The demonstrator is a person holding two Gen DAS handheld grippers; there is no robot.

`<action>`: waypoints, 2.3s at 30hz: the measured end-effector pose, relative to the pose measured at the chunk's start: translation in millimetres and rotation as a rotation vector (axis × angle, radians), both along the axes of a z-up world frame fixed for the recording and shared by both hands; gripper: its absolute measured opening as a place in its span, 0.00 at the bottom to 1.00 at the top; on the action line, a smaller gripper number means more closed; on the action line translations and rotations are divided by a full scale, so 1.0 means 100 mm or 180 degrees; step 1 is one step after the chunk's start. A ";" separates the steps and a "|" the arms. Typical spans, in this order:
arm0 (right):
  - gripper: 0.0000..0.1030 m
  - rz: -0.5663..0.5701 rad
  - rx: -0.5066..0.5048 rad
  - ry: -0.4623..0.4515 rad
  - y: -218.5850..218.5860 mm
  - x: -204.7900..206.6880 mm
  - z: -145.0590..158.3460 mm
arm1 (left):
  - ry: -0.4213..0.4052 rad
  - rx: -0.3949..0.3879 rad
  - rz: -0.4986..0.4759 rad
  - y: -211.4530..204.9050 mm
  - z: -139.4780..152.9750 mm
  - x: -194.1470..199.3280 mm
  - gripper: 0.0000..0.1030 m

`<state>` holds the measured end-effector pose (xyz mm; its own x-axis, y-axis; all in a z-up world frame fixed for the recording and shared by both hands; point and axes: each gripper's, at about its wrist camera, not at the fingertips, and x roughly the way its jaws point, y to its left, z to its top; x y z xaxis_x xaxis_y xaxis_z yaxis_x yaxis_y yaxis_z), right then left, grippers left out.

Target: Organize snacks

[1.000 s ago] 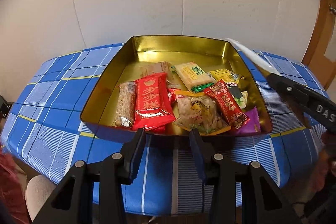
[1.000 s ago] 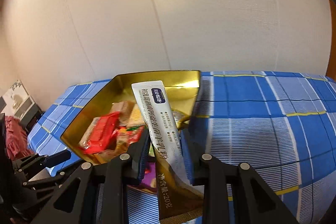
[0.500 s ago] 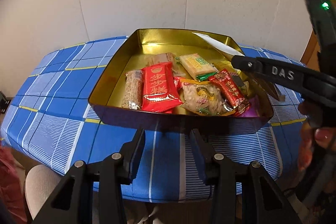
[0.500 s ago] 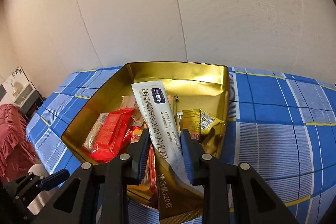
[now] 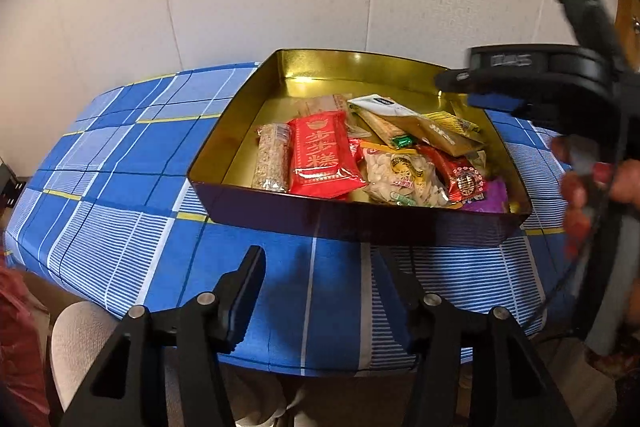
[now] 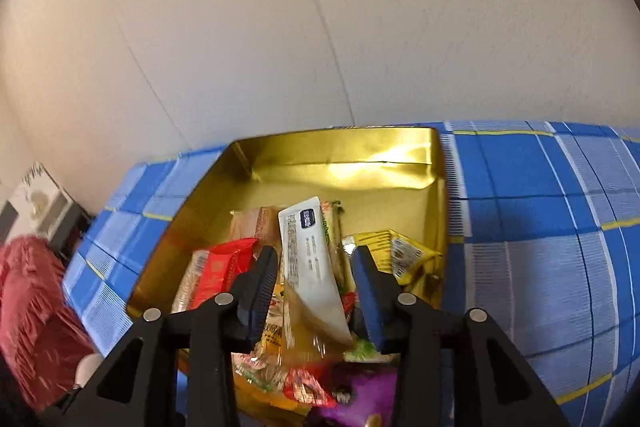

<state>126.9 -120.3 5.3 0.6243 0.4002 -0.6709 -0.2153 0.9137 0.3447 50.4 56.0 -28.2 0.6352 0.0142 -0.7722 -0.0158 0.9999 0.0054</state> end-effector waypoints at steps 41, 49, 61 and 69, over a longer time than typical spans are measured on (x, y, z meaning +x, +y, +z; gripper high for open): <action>0.42 -0.0091 -0.0696 -0.0691 0.16 -1.57 0.44 | -0.0430 0.0291 0.0595 0.25 0.62 -0.49 1.00; 0.42 -0.0158 -0.0594 -0.0630 0.11 -1.57 0.46 | -0.0460 0.0348 0.0620 0.22 0.65 -0.54 1.00; 0.42 -0.0145 -0.0597 -0.0621 0.14 -1.57 0.45 | -0.0460 0.0319 0.0502 0.17 0.66 -0.57 1.00; 0.42 -0.0135 -0.0597 -0.0615 0.15 -1.57 0.45 | -0.0431 0.0266 0.0465 0.15 0.64 -0.57 1.00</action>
<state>-29.9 -105.7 50.0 0.7615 0.2510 -0.5975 -0.2209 0.9673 0.1248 -6.4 71.4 36.0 0.7197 0.1742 -0.6721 -0.1667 0.9830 0.0762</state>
